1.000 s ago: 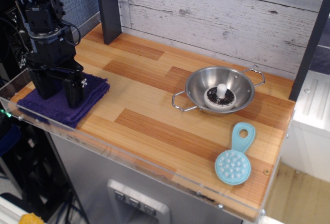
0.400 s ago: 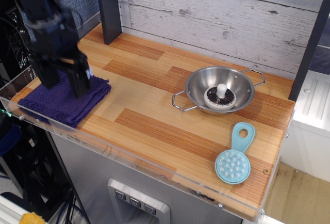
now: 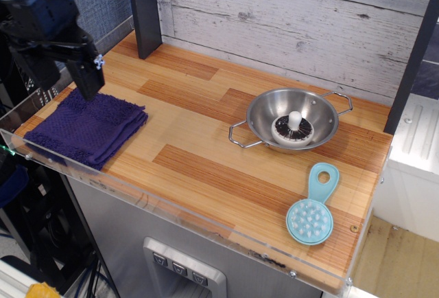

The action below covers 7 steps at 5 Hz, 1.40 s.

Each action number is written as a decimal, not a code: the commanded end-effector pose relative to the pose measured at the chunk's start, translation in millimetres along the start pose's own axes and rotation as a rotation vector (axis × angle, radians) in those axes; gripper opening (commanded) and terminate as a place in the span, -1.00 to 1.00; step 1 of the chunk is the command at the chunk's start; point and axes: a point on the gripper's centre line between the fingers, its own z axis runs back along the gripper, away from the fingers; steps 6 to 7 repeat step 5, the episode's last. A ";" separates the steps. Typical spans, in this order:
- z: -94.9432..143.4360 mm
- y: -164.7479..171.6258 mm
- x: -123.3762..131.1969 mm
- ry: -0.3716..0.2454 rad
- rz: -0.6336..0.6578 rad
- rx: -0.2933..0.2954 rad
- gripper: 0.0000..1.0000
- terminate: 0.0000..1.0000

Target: Place the purple towel on the front left corner of the table

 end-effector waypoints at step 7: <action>33.1 -44.4 21.3 -0.016 -0.151 0.061 1.00 1.00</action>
